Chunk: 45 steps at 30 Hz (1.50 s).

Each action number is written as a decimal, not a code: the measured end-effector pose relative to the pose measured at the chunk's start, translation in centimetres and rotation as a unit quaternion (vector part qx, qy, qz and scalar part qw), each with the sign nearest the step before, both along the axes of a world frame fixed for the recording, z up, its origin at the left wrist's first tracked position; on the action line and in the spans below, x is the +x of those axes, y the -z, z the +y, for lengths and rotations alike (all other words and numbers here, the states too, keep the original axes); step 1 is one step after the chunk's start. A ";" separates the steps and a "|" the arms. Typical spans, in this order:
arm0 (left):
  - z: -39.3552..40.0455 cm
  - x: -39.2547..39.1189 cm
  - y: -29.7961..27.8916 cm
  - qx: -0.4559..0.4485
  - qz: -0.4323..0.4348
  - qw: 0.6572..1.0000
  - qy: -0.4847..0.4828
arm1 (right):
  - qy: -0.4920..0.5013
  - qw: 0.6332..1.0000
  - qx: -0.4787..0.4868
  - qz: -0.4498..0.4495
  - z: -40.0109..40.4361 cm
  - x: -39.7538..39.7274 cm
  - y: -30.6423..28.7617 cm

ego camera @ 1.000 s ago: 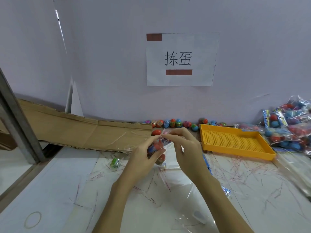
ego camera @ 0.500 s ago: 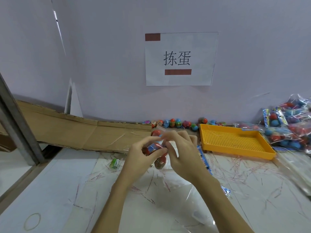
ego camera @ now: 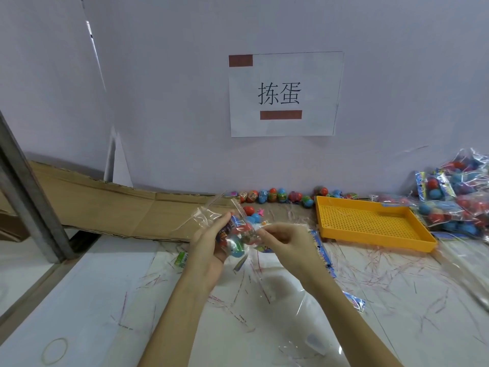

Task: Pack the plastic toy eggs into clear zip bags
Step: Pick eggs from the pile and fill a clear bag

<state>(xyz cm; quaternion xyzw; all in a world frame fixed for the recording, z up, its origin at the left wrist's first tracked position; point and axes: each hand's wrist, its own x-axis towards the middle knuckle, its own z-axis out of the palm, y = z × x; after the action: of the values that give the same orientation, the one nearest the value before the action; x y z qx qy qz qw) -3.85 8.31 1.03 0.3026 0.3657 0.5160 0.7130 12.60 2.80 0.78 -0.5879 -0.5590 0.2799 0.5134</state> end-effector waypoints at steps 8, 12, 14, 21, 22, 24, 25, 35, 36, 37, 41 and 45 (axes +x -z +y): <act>-0.2 0.3 0.8 0.059 0.127 0.989 -0.041 | 0.028 0.994 -0.104 -0.009 0.1 0.4 0.5; -0.5 0.3 0.8 0.128 0.190 0.973 0.024 | 0.052 0.999 0.012 0.000 0.1 0.4 -0.1; -0.6 0.6 0.9 0.155 0.219 0.962 0.054 | 0.035 0.998 0.040 0.043 0.1 0.2 -0.4; -0.7 0.9 0.6 0.158 0.209 0.965 0.019 | 0.092 0.987 -0.015 0.130 0.3 0.9 0.1; -0.8 0.9 0.6 0.165 0.215 0.962 -0.001 | 0.096 0.987 -0.024 0.125 0.4 1.1 0.1; -0.9 0.8 0.8 0.183 0.236 0.954 -0.016 | 0.099 0.989 -0.037 0.106 0.6 1.0 0.4; -0.9 0.9 0.8 0.192 0.246 0.950 -0.019 | 0.109 0.989 -0.034 0.092 0.5 0.7 0.4; -1.1 1.3 1.2 0.326 0.337 0.883 -0.008 | 0.113 0.894 0.284 -0.327 0.3 -1.4 0.9; -1.1 1.3 1.3 0.335 0.347 0.876 -0.006 | 0.115 0.897 0.280 -0.323 0.2 -1.4 0.9; -1.1 1.4 1.3 0.342 0.352 0.871 -0.005 | 0.119 0.901 0.275 -0.314 0.2 -1.4 0.9; -1.5 1.5 1.0 0.359 0.372 0.856 0.015 | 0.133 0.904 0.262 -0.311 0.1 -0.9 0.7; -1.9 1.4 0.8 0.376 0.397 0.838 0.009 | 0.129 0.892 0.276 -0.334 -0.1 -0.9 0.6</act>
<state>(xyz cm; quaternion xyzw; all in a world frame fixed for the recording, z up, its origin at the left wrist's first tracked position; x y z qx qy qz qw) -2.48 6.42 0.20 0.7294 0.3924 0.4429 0.3432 11.74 2.72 0.18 -0.5482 -0.6712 -0.1673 0.4701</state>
